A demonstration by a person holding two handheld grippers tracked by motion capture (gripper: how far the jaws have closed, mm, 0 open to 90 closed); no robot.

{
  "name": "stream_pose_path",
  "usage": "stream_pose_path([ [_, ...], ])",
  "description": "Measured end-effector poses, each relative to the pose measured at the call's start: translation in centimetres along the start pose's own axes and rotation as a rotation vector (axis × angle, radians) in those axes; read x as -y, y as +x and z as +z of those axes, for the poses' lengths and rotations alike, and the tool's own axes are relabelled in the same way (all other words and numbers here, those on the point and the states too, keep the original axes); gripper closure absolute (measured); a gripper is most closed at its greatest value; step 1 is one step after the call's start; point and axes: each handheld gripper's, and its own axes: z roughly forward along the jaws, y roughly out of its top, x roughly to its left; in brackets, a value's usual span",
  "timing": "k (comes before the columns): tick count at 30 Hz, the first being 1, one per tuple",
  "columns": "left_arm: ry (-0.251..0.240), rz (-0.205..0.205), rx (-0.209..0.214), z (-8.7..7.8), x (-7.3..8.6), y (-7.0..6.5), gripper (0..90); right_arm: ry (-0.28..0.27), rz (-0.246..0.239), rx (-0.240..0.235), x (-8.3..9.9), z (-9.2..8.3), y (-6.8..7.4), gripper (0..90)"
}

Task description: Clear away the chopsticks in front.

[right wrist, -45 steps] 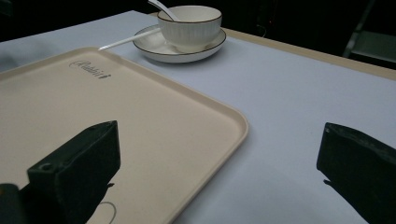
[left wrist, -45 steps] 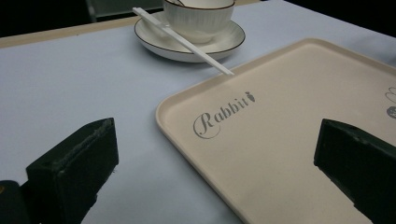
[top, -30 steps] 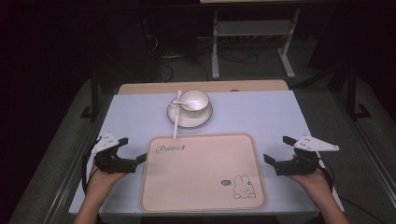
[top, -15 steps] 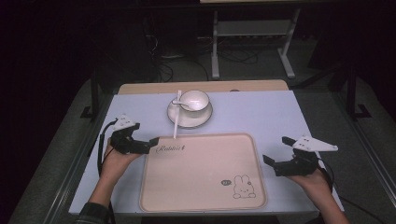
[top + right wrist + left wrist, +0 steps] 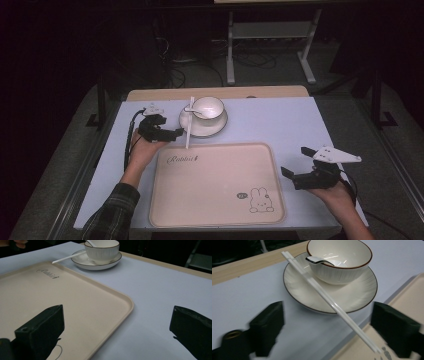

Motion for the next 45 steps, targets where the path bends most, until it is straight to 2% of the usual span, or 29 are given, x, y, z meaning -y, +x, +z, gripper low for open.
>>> stream_pose_path([
  [1,0.025,0.0,-0.004,1.0,-0.4,0.0,14.9,-0.004,0.004,-0.001,0.0,0.0,-0.1,0.0],
  [4,0.023,-0.017,0.002,1.9,-0.8,0.0,19.4,0.006,0.002,-0.003,0.1,0.1,-0.1,0.0],
  [6,0.037,-0.014,0.0,2.5,-1.2,-0.1,22.9,0.004,0.004,-0.004,0.1,0.1,-0.1,0.0],
  [9,0.081,-0.008,-0.03,3.8,-2.0,-0.3,30.2,0.0,0.005,-0.003,0.1,0.0,-0.1,0.0],
  [12,0.101,-0.011,-0.044,4.5,-2.0,-0.3,41.6,-0.005,0.006,0.0,0.1,-0.1,-0.2,0.0],
  [15,0.127,-0.008,-0.065,5.7,-1.9,-0.3,48.5,-0.014,0.009,0.0,0.0,-0.2,-0.2,0.0],
  [19,0.149,-0.017,-0.055,6.6,-1.5,-0.3,53.3,-0.018,0.007,0.001,0.0,-0.2,-0.2,0.0],
  [27,0.153,0.01,-0.11,7.4,-1.5,0.0,65.2,-0.025,0.011,0.003,0.0,-0.3,-0.3,0.0],
  [29,0.15,0.008,-0.12,7.5,-1.6,0.2,66.9,-0.027,0.012,0.002,0.0,-0.3,-0.3,0.0],
  [36,0.165,0.04,-0.15,8.0,-2.1,0.5,73.8,-0.031,0.013,0.002,0.0,-0.3,-0.4,0.0],
  [45,0.179,0.046,-0.145,8.4,-2.5,0.8,75.9,-0.032,0.013,0.0,0.0,-0.4,-0.4,0.0],
])
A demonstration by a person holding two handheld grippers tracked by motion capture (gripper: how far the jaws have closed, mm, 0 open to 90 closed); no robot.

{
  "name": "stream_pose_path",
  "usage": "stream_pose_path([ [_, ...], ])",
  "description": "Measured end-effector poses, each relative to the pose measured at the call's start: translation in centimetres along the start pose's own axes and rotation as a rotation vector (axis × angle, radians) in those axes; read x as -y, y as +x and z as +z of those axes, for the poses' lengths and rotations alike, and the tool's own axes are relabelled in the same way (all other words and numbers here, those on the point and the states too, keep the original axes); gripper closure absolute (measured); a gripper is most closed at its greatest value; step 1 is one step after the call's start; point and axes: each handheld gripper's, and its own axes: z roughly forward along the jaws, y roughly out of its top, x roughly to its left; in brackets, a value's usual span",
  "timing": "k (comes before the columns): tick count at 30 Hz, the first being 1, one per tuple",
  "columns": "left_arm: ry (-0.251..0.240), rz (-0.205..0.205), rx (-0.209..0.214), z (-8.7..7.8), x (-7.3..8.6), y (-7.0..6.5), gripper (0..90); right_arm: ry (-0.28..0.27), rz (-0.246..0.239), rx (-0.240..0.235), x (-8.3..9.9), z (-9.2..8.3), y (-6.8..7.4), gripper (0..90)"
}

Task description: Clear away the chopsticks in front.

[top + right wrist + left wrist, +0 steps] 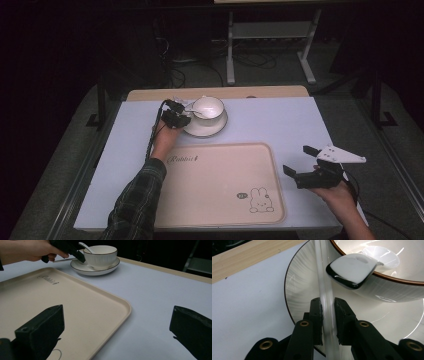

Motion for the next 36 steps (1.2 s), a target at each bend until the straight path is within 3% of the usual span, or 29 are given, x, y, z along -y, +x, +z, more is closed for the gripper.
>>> stream_pose_path([
  [1,-0.004,0.001,0.002,0.0,0.0,0.0,75.9,0.0,0.0,0.0,0.0,0.0,0.0,0.0],
  [3,-0.017,-0.006,0.016,-0.4,-0.1,0.1,66.5,0.0,0.0,0.001,0.0,0.0,0.0,0.0],
  [11,-0.052,-0.044,0.069,-3.0,0.1,0.6,55.1,0.0,-0.001,0.0,0.0,0.0,0.1,0.0],
  [19,-0.088,-0.07,0.095,-6.4,1.9,1.6,54.8,0.002,-0.003,0.002,-0.1,0.0,0.1,0.0],
  [22,-0.086,-0.076,0.089,-6.9,2.8,2.0,56.1,0.007,-0.004,0.002,-0.1,0.1,0.3,0.0],
  [28,-0.081,-0.091,0.111,-6.8,3.4,2.3,61.7,0.008,-0.012,0.0,-0.1,0.1,0.3,0.0],
  [36,-0.053,-0.1,0.113,-5.3,3.7,2.0,69.0,0.011,-0.009,-0.001,-0.1,0.1,0.3,0.0],
])
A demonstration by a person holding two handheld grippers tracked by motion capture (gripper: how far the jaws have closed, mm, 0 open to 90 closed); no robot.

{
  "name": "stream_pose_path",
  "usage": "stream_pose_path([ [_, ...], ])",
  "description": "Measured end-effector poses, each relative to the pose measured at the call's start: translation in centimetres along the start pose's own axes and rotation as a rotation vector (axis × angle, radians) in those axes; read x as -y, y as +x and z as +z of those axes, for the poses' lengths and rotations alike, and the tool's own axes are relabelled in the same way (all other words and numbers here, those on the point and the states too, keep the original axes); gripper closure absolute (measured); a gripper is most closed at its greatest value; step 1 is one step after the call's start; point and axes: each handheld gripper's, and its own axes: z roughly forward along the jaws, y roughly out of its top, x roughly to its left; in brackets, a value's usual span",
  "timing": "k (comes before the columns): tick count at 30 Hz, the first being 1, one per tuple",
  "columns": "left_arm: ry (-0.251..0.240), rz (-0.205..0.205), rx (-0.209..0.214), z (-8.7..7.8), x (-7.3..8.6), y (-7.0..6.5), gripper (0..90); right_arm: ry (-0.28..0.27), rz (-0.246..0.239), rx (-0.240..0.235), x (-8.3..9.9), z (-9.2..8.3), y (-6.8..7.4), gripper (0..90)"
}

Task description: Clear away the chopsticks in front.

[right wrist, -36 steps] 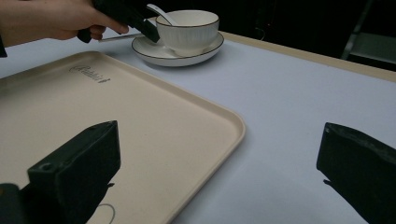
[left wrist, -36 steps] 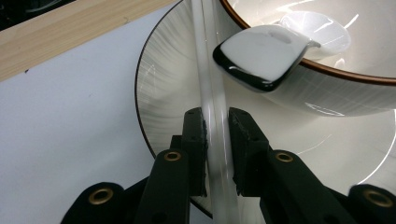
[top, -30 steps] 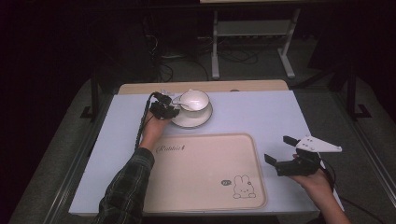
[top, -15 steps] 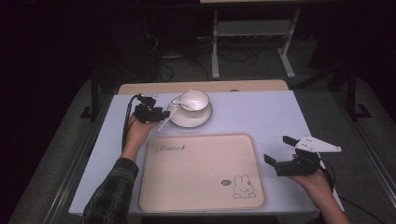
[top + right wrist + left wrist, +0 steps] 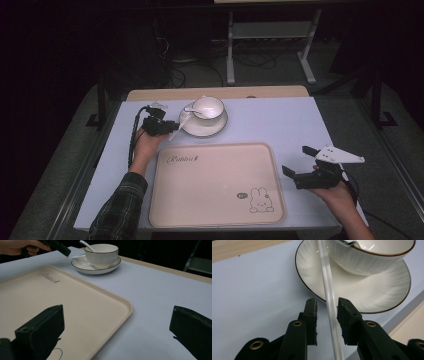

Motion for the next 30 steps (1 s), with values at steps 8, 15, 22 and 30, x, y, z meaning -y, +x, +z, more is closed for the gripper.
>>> stream_pose_path([
  [8,0.017,-0.002,-0.006,0.5,0.4,0.2,70.5,0.002,-0.002,-0.001,0.0,0.0,0.0,0.0],
  [15,0.031,-0.019,0.0,1.1,1.1,0.2,72.5,0.004,-0.002,-0.002,0.0,0.1,0.0,0.0],
  [22,0.041,-0.011,-0.011,1.1,1.1,0.0,83.3,0.005,-0.002,-0.002,0.0,0.1,0.0,0.0],
  [30,0.033,-0.022,-0.043,0.9,0.9,0.0,85.6,0.003,0.0,-0.001,0.1,0.1,-0.1,0.0],
])
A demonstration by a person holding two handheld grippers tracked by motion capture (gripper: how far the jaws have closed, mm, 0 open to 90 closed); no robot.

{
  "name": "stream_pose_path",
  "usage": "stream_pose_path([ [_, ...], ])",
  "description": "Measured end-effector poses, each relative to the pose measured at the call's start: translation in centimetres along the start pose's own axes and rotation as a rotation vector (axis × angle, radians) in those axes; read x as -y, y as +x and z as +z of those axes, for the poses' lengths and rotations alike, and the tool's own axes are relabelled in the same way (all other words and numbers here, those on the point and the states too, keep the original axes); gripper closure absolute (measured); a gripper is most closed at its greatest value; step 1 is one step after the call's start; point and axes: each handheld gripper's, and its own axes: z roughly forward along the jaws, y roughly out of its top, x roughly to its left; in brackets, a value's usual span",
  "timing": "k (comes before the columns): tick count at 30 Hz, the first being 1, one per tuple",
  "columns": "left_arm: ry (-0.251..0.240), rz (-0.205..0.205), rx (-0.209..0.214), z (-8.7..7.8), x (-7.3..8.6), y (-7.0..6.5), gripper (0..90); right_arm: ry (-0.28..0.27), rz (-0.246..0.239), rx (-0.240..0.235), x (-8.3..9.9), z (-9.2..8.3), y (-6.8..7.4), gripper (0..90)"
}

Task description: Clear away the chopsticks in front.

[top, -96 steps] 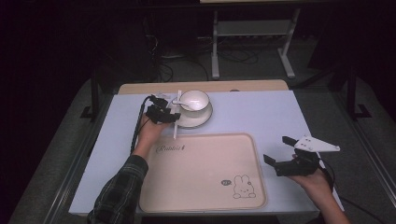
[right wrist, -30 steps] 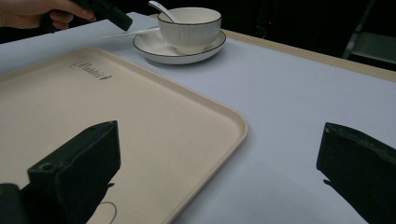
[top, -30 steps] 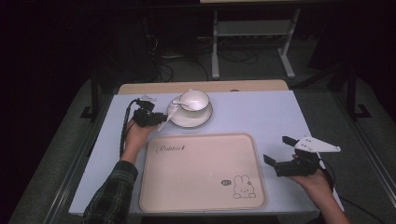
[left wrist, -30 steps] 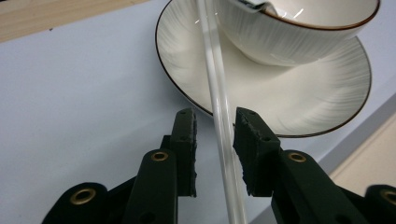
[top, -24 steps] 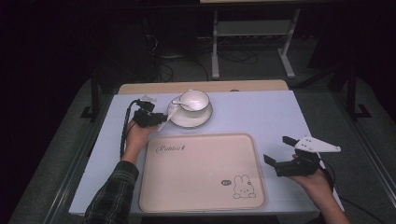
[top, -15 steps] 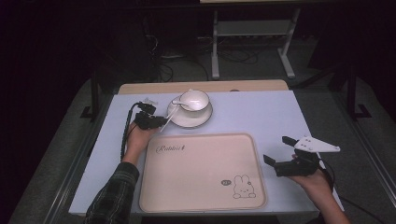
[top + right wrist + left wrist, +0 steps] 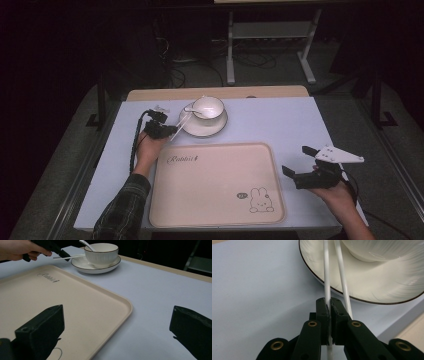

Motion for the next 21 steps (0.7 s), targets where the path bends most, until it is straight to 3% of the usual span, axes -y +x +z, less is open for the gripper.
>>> stream_pose_path([
  [9,-0.045,-0.018,-0.013,-1.8,0.0,0.7,86.0,-0.001,0.005,0.001,0.0,0.0,-0.1,0.0],
  [19,-0.075,-0.047,0.041,-5.5,1.8,1.8,85.9,-0.001,0.005,0.003,0.0,0.0,0.0,0.0],
  [21,-0.076,-0.061,0.062,-6.5,2.8,2.1,85.9,-0.002,0.0,0.005,0.0,-0.1,0.0,0.0],
])
